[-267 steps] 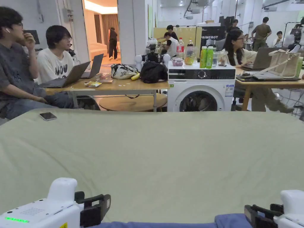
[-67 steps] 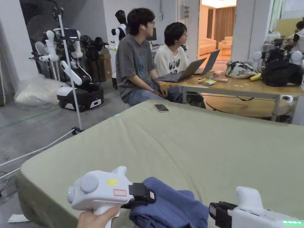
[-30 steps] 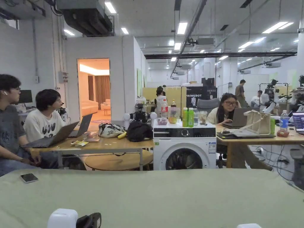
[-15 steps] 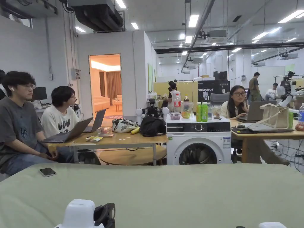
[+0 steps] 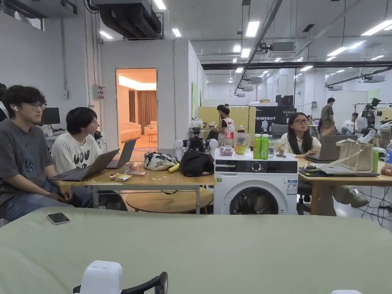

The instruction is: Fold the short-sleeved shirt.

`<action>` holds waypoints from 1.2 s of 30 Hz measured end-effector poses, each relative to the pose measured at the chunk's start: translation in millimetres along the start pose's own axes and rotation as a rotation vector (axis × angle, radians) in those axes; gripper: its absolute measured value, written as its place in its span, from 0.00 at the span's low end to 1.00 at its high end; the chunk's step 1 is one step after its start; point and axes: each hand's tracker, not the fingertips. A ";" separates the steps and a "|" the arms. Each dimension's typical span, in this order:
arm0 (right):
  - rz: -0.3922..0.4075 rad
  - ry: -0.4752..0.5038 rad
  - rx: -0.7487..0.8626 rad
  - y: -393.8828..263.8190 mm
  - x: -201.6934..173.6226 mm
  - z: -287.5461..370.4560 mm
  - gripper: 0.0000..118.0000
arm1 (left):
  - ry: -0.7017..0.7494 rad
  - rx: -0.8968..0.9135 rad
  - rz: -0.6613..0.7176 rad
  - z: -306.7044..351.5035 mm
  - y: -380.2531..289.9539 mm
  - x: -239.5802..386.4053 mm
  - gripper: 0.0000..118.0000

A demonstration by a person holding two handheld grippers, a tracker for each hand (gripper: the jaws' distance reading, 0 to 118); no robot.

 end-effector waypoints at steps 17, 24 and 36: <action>0.083 -0.020 -0.003 -13.9 -20.4 5.7 0.88 | -0.005 0.029 -0.064 8.3 -2.9 10.2 0.82; 0.058 -0.016 -0.008 -12.9 -20.5 3.9 0.88 | 0.002 0.006 -0.054 8.3 -7.1 6.4 0.82; 0.024 -0.026 -0.046 -9.9 -18.6 -0.1 0.88 | 0.020 0.017 -0.079 12.7 -6.7 9.0 0.82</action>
